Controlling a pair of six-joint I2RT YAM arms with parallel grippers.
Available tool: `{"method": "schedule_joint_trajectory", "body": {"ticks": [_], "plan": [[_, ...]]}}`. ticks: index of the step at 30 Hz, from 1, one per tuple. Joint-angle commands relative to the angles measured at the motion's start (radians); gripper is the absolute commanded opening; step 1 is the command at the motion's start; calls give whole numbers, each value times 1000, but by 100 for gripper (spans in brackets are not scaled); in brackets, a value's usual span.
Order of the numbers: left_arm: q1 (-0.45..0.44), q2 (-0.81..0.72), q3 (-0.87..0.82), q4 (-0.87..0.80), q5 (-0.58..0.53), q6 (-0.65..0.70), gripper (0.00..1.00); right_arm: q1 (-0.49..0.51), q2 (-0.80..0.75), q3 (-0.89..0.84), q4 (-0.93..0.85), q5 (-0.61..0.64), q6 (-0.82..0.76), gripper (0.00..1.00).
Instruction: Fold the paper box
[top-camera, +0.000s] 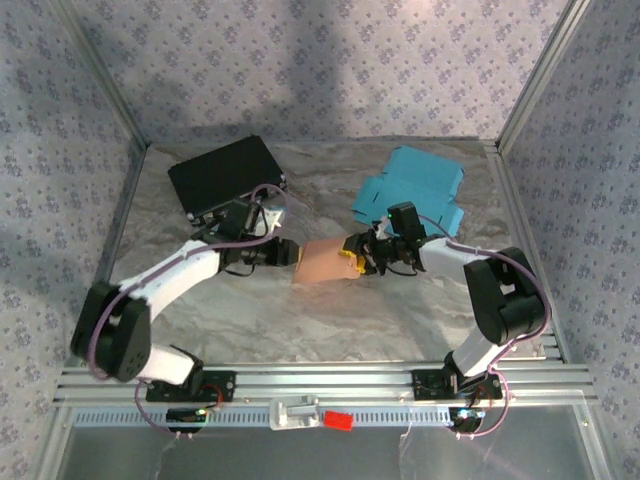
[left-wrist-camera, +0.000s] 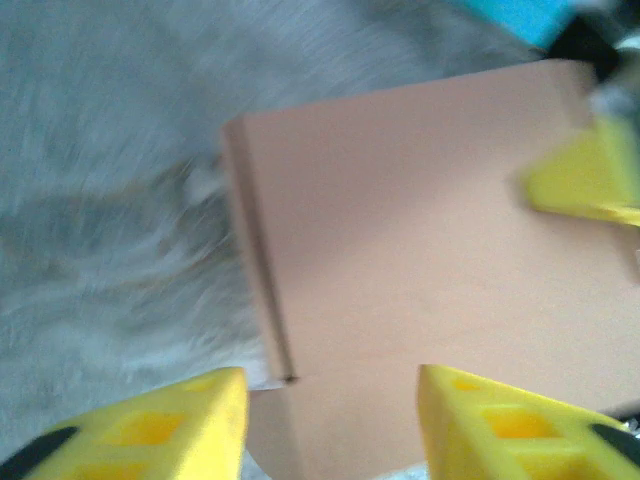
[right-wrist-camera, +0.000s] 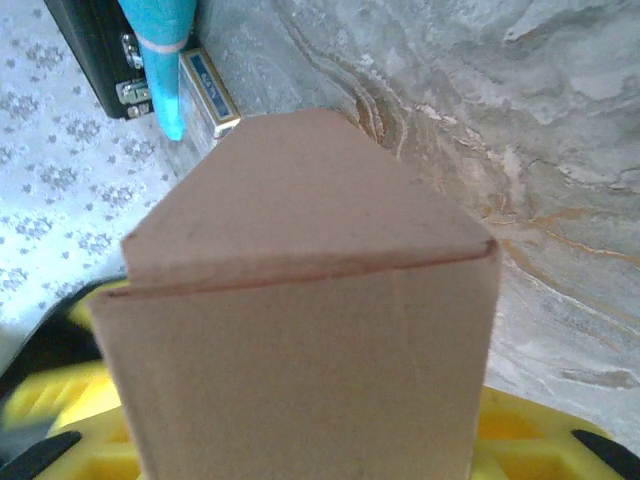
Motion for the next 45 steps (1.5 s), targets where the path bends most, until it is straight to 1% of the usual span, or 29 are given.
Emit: {"method": "schedule_joint_trajectory", "body": {"ticks": [1, 3, 5, 7, 9, 11, 15, 18, 23, 27, 31, 34, 45], "plan": [[-97, -103, 19, -60, -112, 333, 55, -25, 8, 66, -113, -48, 74, 42], [-124, -115, 32, -91, -111, 418, 56, -39, 15, 88, -183, -73, 86, 42], [-177, -103, 65, -147, -165, 518, 57, -50, 22, 100, -242, -94, 109, 42], [-244, -74, 98, -195, -253, 614, 59, -63, 24, 106, -283, -120, 141, 41], [-290, -41, 118, -210, -336, 675, 66, -73, 31, 124, -335, -146, 143, 40], [-324, -14, 131, -202, -408, 719, 69, -83, 28, 148, -403, -153, 119, 39], [-365, 47, 163, -184, -458, 776, 69, -99, 31, 172, -458, -167, 110, 35], [-393, 97, 173, -167, -528, 795, 70, -107, 32, 184, -481, -177, 105, 34], [-404, 149, 188, -125, -584, 803, 70, -108, 36, 186, -501, -196, 115, 35], [-432, 192, 203, -113, -626, 828, 69, -109, 52, 181, -506, -225, 123, 34], [-439, 218, 206, -95, -639, 829, 69, -109, 68, 185, -521, -248, 130, 34], [-447, 233, 216, -96, -633, 833, 68, -111, 90, 195, -562, -270, 114, 32], [-455, 261, 241, -124, -645, 850, 64, -127, 116, 186, -602, -288, 78, 32]]}}
